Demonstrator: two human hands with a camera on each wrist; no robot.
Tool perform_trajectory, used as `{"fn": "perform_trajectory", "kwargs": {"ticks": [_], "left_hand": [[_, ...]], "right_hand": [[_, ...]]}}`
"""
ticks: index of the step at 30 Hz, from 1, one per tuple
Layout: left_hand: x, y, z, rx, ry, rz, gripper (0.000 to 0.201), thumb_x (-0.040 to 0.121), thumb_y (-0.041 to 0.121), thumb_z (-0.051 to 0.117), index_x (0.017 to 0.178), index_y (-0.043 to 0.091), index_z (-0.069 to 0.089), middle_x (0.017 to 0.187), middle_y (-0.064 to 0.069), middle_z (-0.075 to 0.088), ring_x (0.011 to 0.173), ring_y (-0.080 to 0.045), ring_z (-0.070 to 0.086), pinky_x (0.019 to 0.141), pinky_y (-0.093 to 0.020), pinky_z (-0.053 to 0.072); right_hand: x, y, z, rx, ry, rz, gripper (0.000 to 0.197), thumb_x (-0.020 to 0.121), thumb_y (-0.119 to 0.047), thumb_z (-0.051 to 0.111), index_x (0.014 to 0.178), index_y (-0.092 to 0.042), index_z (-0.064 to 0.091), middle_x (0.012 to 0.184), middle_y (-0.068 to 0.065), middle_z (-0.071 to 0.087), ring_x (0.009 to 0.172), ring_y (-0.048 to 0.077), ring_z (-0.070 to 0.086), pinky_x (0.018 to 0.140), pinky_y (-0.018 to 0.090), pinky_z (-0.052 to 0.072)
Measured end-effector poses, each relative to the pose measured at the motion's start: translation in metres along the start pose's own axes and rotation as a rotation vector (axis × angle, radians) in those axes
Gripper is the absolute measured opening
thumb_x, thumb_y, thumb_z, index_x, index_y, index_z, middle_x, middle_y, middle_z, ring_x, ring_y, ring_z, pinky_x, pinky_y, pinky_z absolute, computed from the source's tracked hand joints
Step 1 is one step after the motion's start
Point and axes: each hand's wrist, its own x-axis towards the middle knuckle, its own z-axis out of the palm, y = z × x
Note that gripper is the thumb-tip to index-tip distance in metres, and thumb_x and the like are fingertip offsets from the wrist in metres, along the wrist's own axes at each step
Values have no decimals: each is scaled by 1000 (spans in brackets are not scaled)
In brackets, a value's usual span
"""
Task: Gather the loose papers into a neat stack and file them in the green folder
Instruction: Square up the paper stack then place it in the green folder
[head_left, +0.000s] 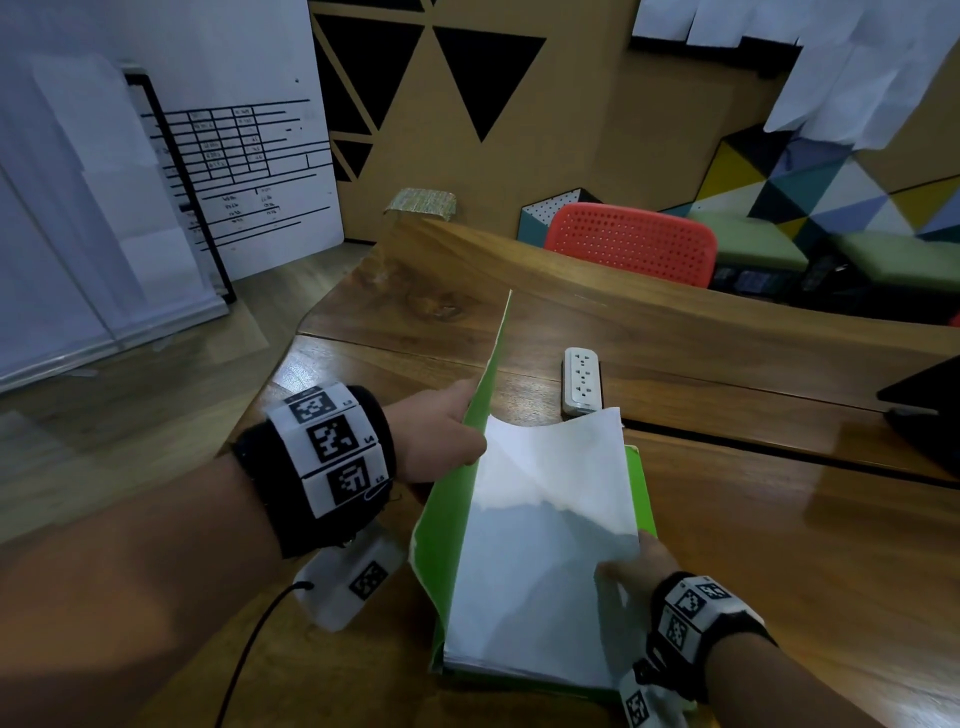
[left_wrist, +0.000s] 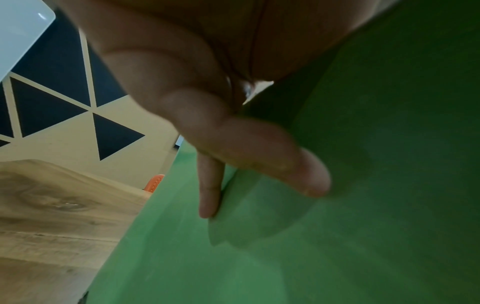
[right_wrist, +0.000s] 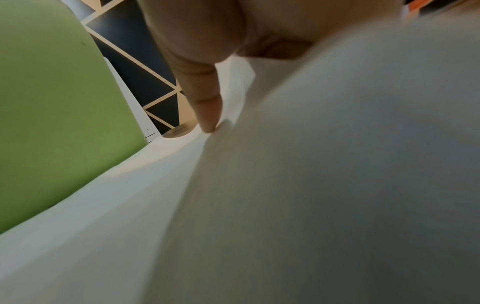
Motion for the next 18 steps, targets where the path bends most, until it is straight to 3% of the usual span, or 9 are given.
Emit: {"fn": "perform_trajectory", "kwargs": {"ticks": [2,4,6,10,14,18], "left_hand": [[-1,0,-1,17,2,-5,75,59,24,44,133,21,35,115,-12,60,103,-30,60,88,-46,53],[0,0,-2,31,2,-11,75,56,25,43,131,20,37,114,-13,60,102,-31,61,87,-47,53],[0,-1,-4,34,6,-25,70,59,24,45,129,20,39,112,-13,61,100,-31,62,84,-43,55],[5,-4,-7,39,23,-49,53,79,8,48,130,18,39,115,-14,60,103,-30,60,84,-39,53],[7,-4,-6,30,13,-56,53,79,6,47,130,17,38,114,-15,60,102,-31,61,85,-41,54],[8,-1,-4,23,-3,-56,55,79,6,48,132,18,37,114,-16,60,102,-32,61,83,-41,53]], "right_hand": [[3,3,2,-46,24,6,47,77,-5,65,121,0,47,111,17,58,89,25,50,74,28,42],[2,3,3,-132,17,7,47,79,-6,61,123,-2,44,106,15,56,90,26,50,73,27,40],[-1,2,1,-215,-2,5,46,80,-9,59,123,-6,43,106,13,55,93,27,52,74,25,38],[-5,-2,-4,-324,-44,-6,52,80,-13,60,128,-11,41,123,12,57,103,26,55,77,24,41],[-10,-3,-7,-386,-47,-32,58,78,-15,62,132,-13,42,127,10,57,114,27,56,85,25,45],[-15,-6,-9,-387,-54,-63,72,76,-13,65,139,-18,33,127,13,55,115,30,55,92,30,47]]}}
